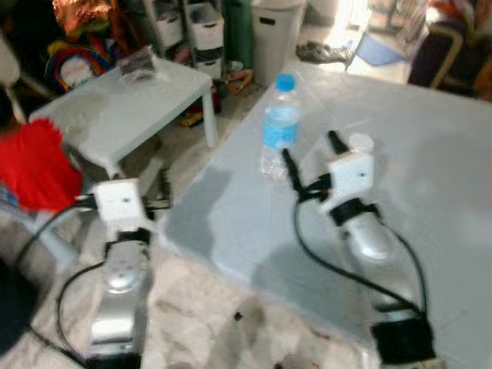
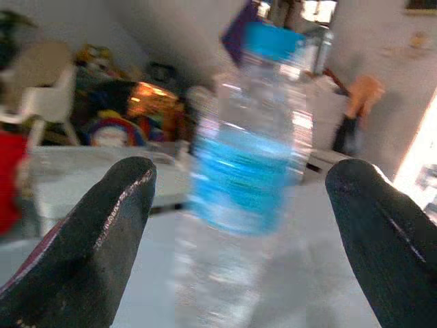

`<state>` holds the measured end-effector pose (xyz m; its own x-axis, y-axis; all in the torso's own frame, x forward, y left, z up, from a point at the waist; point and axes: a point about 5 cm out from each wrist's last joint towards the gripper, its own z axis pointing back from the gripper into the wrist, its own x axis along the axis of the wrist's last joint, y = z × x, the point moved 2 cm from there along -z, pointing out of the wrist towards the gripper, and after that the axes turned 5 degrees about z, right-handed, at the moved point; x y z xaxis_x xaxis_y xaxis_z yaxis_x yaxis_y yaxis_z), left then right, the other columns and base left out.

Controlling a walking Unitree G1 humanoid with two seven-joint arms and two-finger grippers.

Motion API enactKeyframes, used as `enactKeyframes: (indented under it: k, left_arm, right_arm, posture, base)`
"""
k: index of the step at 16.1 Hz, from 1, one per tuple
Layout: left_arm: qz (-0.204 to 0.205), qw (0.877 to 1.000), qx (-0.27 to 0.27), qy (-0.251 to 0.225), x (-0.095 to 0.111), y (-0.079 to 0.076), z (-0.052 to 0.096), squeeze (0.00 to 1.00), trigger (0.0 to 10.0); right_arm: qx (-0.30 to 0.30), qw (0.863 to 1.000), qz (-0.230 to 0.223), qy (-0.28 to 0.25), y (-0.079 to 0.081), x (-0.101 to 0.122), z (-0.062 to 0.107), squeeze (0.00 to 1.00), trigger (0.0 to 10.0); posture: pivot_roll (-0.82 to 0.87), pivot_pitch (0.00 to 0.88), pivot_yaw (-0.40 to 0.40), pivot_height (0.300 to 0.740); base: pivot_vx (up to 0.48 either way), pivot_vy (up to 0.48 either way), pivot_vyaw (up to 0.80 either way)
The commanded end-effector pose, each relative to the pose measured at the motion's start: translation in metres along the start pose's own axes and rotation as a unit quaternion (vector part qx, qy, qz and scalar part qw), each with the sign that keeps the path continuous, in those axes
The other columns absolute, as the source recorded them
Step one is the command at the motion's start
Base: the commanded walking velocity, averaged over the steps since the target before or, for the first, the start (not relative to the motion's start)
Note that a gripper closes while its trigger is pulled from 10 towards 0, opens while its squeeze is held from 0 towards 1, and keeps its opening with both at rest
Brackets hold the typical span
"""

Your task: Restocking fridge

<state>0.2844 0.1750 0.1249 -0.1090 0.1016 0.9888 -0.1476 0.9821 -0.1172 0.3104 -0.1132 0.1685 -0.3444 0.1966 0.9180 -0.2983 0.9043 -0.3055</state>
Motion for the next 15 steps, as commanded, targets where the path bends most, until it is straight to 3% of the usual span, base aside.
enactKeyframes:
  k: [1,4,8,15]
  left_arm:
    - [-0.004,1.000,0.003,-0.008,0.004,0.003,-0.001,0.00,10.0]
    - [-0.006,1.000,0.003,-0.008,0.004,0.003,-0.002,0.00,10.0]
    - [-0.007,1.000,0.002,-0.008,0.004,0.004,-0.002,0.00,10.0]
    - [-0.011,1.000,-0.004,-0.002,0.003,0.000,0.006,0.00,10.0]
  right_arm:
    - [0.008,1.000,0.008,-0.015,0.002,0.007,-0.003,0.00,10.0]
    - [0.015,1.000,0.011,-0.019,0.003,0.009,-0.005,0.00,10.0]
    - [0.011,1.000,0.010,-0.023,-0.010,0.013,-0.017,0.00,10.0]
    - [0.012,0.998,0.043,-0.054,-0.031,0.034,-0.054,0.00,10.0]
  posture:
    - [-0.08,0.053,0.040,0.740]
    - [-0.08,0.053,0.040,0.740]
    - [-0.07,0.063,0.046,0.740]
    - [-0.05,0.078,0.050,0.740]
  base:
    - [0.000,0.000,0.00]
    - [0.000,0.000,0.00]
    - [0.000,0.000,0.00]
    - [0.000,0.000,0.00]
